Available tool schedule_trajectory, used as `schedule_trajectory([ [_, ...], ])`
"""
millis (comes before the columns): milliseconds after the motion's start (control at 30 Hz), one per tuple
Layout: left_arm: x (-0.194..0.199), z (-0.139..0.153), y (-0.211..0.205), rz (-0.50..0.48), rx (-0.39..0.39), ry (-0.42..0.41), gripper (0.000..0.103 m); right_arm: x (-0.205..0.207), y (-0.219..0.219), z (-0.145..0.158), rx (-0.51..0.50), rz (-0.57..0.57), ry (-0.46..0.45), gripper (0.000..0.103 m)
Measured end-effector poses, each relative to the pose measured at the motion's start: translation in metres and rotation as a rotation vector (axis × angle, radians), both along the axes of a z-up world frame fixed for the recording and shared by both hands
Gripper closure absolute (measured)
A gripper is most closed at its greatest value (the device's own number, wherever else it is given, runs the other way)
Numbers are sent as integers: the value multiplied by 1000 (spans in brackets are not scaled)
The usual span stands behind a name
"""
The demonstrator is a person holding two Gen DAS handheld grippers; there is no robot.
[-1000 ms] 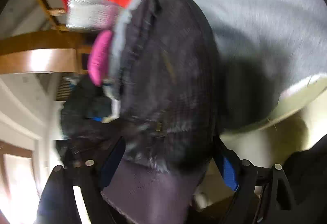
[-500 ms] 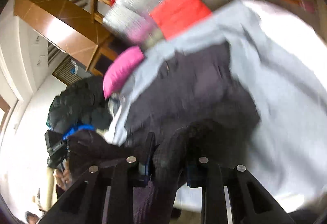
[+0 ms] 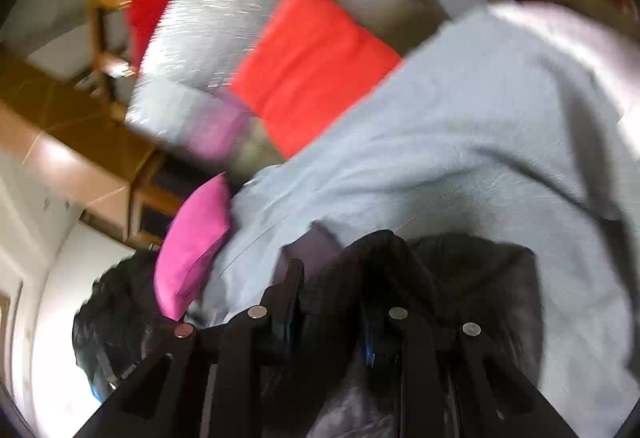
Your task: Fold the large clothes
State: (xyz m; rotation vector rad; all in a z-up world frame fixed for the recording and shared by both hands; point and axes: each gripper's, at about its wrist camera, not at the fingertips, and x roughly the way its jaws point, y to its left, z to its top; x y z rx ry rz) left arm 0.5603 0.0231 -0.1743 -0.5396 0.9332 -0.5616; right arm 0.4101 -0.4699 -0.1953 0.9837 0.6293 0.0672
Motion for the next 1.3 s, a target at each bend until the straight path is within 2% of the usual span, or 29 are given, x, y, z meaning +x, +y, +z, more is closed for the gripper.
schedule_trajectory([
  [133,35,-58,-1,60,-47,113,92,40,-15,-50,133,-64,38,77],
  [233,36,-76,6,62,-110,119,92,49,-35,-87,394,-46,40,74],
  [300,31,-74,8,43,-130,88,91,44,-47,-109,592,-26,-27,72],
  [333,25,-70,9,45,-143,69,85,39,-50,-117,653,-22,-60,70],
  [367,19,-64,9,47,-157,43,65,33,-51,-120,683,-15,-95,66],
  [400,9,-53,10,50,-174,-13,51,28,-50,-117,671,-3,-111,62],
  [433,-5,-39,13,66,-178,-116,26,21,-49,-111,637,10,-122,45],
  [467,-16,-26,16,85,-168,-196,15,13,-49,-102,603,14,-141,29],
  [500,-29,-11,22,111,-143,-286,14,0,-52,-90,563,-8,-178,24],
  [533,-39,0,28,131,-119,-333,14,-16,-57,-78,520,-51,-213,16],
  [600,-51,10,35,161,-97,-313,14,-43,-66,-59,434,-119,-243,10],
  [700,-81,6,42,190,-48,-195,13,-68,-60,-31,255,-114,-156,9],
  [767,-107,-11,47,253,16,-94,13,-80,-44,-18,75,-81,-51,9],
  [900,-149,-49,57,354,84,24,13,-82,-9,-29,-118,-30,110,9],
  [933,-153,-54,55,368,121,38,13,-83,-3,-36,-155,-27,136,9],
  [1000,-159,-61,48,380,248,31,13,-76,11,-48,-237,-23,205,9],
  [1033,-158,-66,45,376,273,46,13,-74,19,-53,-278,-21,240,13],
  [1067,-156,-73,43,367,253,68,13,-75,23,-57,-309,-22,253,23],
  [1100,-155,-81,45,370,246,83,13,-75,30,-58,-357,-28,264,27],
  [1133,-151,-86,43,378,271,97,11,-73,37,-56,-430,-45,278,30],
  [1200,-141,-99,39,368,339,107,8,-75,41,-53,-513,-99,304,32],
  [1300,-138,-91,34,384,387,92,8,-82,38,-41,-555,-179,327,32],
])
